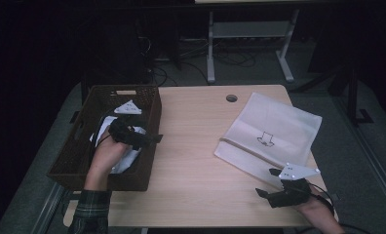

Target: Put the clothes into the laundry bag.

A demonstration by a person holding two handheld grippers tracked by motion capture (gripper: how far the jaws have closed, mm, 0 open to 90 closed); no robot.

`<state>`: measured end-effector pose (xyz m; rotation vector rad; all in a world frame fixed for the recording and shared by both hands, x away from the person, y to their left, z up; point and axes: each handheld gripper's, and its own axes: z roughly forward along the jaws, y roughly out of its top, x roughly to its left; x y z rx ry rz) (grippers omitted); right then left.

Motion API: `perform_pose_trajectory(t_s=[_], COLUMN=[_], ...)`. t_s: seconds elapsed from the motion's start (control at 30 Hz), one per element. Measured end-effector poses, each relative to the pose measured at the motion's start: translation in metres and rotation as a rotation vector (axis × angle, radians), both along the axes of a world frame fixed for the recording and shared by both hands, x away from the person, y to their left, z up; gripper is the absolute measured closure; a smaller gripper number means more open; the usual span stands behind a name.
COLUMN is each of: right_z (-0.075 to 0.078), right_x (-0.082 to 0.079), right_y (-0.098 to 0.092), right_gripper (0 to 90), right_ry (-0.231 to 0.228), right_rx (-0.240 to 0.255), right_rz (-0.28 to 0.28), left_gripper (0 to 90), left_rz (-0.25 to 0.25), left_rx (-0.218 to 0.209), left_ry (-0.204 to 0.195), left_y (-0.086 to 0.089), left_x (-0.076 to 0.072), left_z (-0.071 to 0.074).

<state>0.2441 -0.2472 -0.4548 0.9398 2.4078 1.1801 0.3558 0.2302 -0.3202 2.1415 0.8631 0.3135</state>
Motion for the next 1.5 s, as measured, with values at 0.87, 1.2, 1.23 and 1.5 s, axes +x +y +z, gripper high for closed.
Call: perform_pose_trajectory(t_s=[0.87, 1.2, 1.23, 1.5], right_z=[0.001, 0.004, 0.004, 0.003], right_x=[0.0, 0.002, 0.002, 0.003], right_y=[-0.003, -0.005, -0.005, -0.005], right_gripper=[12.8, 13.4, 13.4, 13.4], right_ry=[0.033, 0.057, 0.059, 0.067], right_rx=[-0.035, -0.036, -0.038, -0.046], right_rz=[0.049, 0.048, 0.054, 0.042], left_gripper=[14.8, 14.8, 14.8, 14.8], left_rz=[0.156, 0.215, 0.223, 0.26], left_rx=[-0.002, -0.006, -0.006, 0.028], left_ry=[-0.011, -0.005, -0.006, 0.006], left_y=[0.066, 0.089, 0.091, 0.101], left_x=[0.011, 0.015, 0.016, 0.022], left_z=[-0.013, -0.02, -0.021, -0.032])
